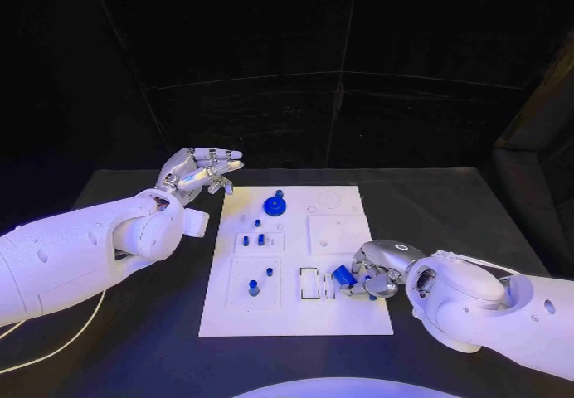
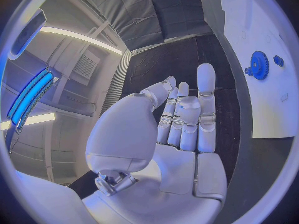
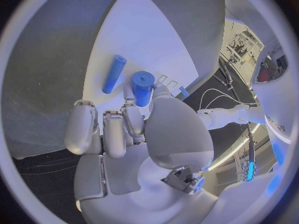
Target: Assemble the parts on the task board
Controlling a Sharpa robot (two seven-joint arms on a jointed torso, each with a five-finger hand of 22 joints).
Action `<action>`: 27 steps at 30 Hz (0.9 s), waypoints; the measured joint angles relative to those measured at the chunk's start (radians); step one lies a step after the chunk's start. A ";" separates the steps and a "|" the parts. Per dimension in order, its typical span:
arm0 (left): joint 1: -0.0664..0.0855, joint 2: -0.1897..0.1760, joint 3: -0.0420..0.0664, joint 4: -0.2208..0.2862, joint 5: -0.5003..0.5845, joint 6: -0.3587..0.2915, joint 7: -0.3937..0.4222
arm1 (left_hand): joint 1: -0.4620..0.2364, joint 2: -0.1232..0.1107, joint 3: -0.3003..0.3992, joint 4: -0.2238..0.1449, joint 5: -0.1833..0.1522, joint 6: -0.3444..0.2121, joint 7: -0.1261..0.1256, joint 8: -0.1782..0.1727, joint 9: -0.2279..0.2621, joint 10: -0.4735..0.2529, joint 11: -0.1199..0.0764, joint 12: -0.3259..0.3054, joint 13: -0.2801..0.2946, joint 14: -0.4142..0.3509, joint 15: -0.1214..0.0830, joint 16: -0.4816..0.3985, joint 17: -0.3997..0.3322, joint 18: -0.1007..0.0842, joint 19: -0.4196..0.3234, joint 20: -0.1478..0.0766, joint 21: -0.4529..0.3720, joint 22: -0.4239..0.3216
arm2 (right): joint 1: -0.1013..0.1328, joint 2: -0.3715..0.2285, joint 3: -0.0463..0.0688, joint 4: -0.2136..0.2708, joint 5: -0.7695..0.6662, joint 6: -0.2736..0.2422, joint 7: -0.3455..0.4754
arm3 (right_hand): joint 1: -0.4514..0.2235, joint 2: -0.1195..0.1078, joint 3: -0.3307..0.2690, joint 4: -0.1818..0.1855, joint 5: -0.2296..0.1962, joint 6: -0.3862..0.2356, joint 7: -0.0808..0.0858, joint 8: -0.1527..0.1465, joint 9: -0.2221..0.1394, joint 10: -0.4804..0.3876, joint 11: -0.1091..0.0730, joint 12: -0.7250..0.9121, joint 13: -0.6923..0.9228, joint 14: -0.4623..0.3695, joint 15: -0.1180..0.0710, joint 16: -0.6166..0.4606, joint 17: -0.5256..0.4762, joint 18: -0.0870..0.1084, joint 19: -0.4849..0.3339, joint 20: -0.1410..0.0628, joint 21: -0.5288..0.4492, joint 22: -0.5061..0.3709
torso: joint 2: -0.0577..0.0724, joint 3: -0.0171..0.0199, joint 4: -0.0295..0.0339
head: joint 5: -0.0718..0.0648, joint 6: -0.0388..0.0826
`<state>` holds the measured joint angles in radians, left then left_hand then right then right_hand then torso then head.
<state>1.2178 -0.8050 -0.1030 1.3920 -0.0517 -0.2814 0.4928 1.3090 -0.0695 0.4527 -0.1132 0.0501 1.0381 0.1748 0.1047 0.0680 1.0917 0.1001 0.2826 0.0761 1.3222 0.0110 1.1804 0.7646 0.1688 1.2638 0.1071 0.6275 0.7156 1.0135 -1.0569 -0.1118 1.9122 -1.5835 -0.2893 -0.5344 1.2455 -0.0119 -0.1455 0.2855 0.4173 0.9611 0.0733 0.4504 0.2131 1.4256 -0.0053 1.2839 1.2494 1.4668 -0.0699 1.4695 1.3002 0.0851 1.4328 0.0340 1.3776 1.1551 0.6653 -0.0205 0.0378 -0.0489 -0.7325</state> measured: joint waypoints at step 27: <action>0.000 -0.001 -0.004 0.006 0.000 0.012 -0.007 | 0.000 0.000 0.000 0.000 0.000 0.000 0.000 0.000 0.000 -0.004 0.004 0.000 0.000 0.000 0.000 0.000 -0.002 0.000 0.000 0.000 0.000 -0.001 | 0.000 0.082 0.000 0.028 0.181 -0.134 0.033 | 0.018 0.007 -0.015 0.004 0.056 0.011 0.005 0.020 0.018 0.009 -0.009 -0.003 0.016 0.000 -0.007 0.008 0.008 0.000 0.004 -0.004 0.004 0.014 | 0.001 -0.0025 0.0016 | 0.009 0.000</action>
<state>1.2176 -0.8060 -0.1072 1.3979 -0.0517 -0.2691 0.4859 1.3090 -0.0695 0.4527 -0.1132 0.0501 1.0380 0.1747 0.1048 0.0680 1.0880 0.1037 0.2826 0.0761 1.3222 0.0110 1.1804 0.7627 0.1688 1.2638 0.1071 0.6275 0.7145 1.0133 -0.9754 -0.1117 1.9406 -1.4023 -0.4233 -0.5018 1.2632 -0.0047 -0.1609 0.2890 0.4731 0.9720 0.0783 0.4701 0.2310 1.4348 -0.0145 1.2806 1.2656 1.4669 -0.0772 1.4773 1.3080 0.0851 1.4368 0.0300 1.3817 1.1690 0.6664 -0.0230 0.0394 -0.0397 -0.7329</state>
